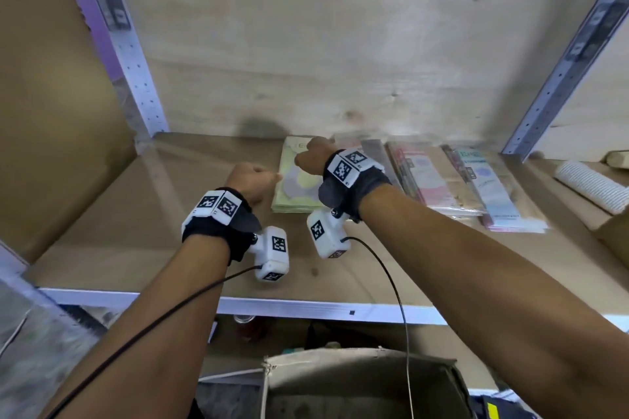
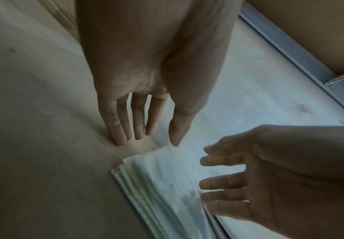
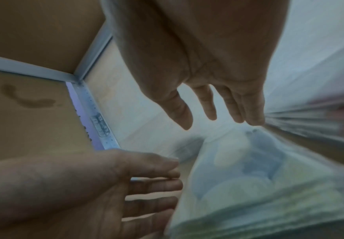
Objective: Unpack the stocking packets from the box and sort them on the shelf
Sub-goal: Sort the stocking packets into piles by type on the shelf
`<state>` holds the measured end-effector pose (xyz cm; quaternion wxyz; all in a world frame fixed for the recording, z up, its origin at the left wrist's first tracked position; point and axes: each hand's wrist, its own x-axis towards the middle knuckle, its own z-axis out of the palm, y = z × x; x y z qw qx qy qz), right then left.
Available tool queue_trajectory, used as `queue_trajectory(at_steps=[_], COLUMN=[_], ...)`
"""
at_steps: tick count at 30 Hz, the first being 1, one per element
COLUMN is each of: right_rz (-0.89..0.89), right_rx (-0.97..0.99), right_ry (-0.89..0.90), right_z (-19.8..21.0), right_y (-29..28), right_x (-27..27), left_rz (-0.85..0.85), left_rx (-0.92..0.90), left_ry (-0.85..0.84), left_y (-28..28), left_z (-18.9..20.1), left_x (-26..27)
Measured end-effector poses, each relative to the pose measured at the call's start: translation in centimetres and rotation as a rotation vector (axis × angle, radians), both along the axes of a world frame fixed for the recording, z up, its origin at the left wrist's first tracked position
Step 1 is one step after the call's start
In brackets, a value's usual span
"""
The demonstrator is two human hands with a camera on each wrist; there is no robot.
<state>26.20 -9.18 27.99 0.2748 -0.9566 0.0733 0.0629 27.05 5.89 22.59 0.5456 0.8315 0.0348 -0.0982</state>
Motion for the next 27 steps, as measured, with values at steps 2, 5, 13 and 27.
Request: queue_trajectory(at_steps=[2,5,13,27], right_rz=[-0.073,-0.135,-0.142,-0.158], right_rx=[0.076,0.047,-0.003,0.120], right_ry=[-0.002,0.070,0.036,0.022], right_z=[-0.7,-0.9,-0.9,-2.2], right_y=[0.1,0.4,-0.5,-1.4], right_x=[0.3,0.6,0.0,0.7], left_rz=[-0.004,-0.016,-0.088,-0.105], left_rx=[0.007,0.079,0.153,0.176], left_ry=[-0.017,-0.059,-0.137,-0.181], left_y=[-0.2,-0.2,-1.0,-1.3], left_z=[-0.4,-1.1,-0.9,-1.0], left_x=[0.3,1.0,1.2,0.5])
